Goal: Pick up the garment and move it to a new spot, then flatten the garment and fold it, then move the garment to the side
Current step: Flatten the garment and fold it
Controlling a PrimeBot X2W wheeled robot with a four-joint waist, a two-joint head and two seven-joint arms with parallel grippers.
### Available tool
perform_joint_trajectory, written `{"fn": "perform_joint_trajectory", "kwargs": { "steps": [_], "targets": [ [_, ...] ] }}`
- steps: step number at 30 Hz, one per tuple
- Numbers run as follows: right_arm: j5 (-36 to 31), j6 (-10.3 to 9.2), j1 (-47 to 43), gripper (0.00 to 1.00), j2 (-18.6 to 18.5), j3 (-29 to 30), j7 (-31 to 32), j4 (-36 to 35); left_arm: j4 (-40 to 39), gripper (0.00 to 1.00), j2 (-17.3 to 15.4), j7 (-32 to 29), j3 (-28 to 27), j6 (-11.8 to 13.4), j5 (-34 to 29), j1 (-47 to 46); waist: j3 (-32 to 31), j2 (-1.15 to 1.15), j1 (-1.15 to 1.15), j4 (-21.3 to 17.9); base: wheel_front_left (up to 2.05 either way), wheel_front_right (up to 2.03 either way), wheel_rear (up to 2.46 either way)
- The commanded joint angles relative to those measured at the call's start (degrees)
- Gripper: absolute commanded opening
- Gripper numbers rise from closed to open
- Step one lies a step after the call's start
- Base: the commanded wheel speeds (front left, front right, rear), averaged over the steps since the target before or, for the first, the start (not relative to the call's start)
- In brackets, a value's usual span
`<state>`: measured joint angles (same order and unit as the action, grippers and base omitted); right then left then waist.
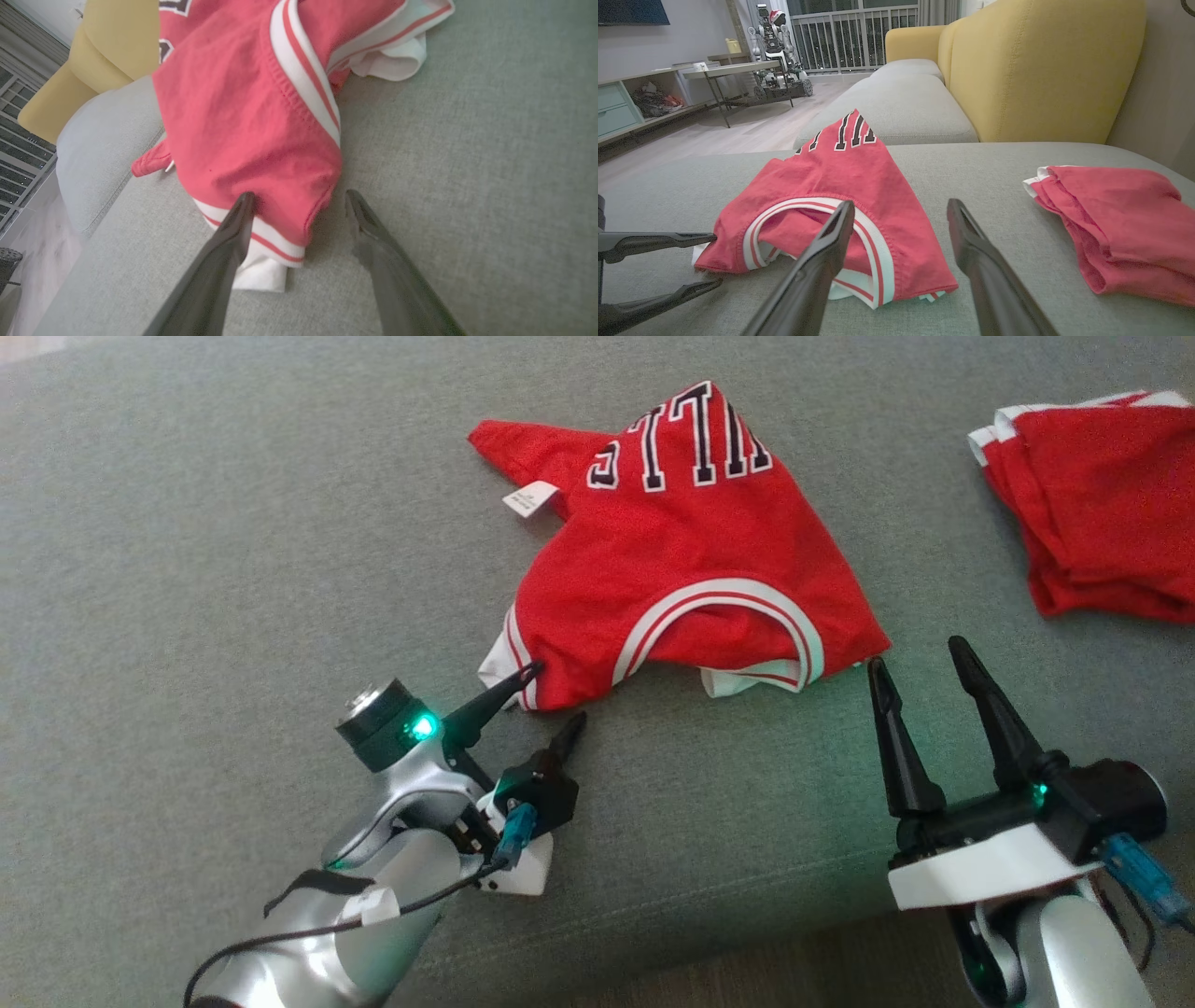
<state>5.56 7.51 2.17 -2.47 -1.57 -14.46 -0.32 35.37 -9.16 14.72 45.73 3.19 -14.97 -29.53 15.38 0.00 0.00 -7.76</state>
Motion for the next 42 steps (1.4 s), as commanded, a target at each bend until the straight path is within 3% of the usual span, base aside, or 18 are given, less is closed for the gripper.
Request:
{"fn": "perform_joint_trajectory", "kwargs": {
  "steps": [1,9,11,12,20,27,29,35,40,42],
  "targets": [
    [0.4,-0.02,1.6,1.00,-0.4,-1.5,-0.5,-1.7,-0.4,1.00,-1.4,0.3,-0.9,0.9,0.6,-2.8,0.3,0.00,0.00,-0.7,0.00,0.00,0.00],
    [0.8,-0.02,1.9,1.00,-0.4,-1.2,-0.5,-1.8,0.6,1.00,-2.2,0.3,2.0,1.3,3.6,-5.0,0.0,0.00,0.00,-2.3,0.00,0.00,0.00],
    [0.9,-0.02,1.8,1.00,-0.4,-1.3,-0.5,-1.5,0.8,0.39,-2.7,0.3,2.8,1.0,4.5,-5.2,-0.5,0.00,0.00,-2.7,0.00,0.00,0.00],
    [1.0,-0.02,1.8,1.00,-0.4,-1.4,-0.5,-1.4,0.9,0.00,-2.9,0.3,3.1,0.9,4.9,-5.4,-0.8,0.00,0.00,-3.0,0.00,0.00,0.00],
    [2.6,-0.02,0.8,1.00,-0.4,-1.6,-0.5,-0.9,1.8,0.00,-4.6,0.3,4.4,-0.7,9.6,-5.5,-4.5,0.00,0.00,-5.0,0.00,0.00,0.00],
    [3.6,-0.02,-0.4,1.00,-0.4,-1.2,-0.5,-0.6,-1.8,0.00,-1.1,-0.1,-1.7,-9.2,25.1,-6.4,-7.9,0.00,0.00,-6.7,0.00,0.00,0.00],
    [4.0,-0.02,-0.9,1.00,-0.4,-1.3,-0.5,-0.4,-2.8,0.00,0.6,-2.5,-2.7,-10.3,31.0,-8.2,-9.2,0.00,0.00,-7.4,0.00,0.00,0.00],
    [4.8,-0.02,-2.2,1.00,-0.4,-1.2,-0.5,-0.2,-11.3,0.00,3.9,-15.6,-3.9,-10.7,55.8,-15.1,-12.4,0.00,0.00,-9.9,0.00,0.00,0.00],
    [5.1,-0.02,-3.4,1.00,-0.4,-1.3,-0.5,0.1,-14.6,0.00,5.1,-20.7,-8.9,-10.5,68.3,-21.2,-15.2,0.00,0.00,-12.1,0.00,0.00,0.00],
    [5.0,-0.02,-4.1,1.00,-0.4,-1.2,-0.5,0.0,-14.7,0.00,5.7,-20.1,-11.9,-8.8,71.7,-23.9,-16.0,0.00,0.00,-12.6,0.00,0.00,0.00]
  ]
}}
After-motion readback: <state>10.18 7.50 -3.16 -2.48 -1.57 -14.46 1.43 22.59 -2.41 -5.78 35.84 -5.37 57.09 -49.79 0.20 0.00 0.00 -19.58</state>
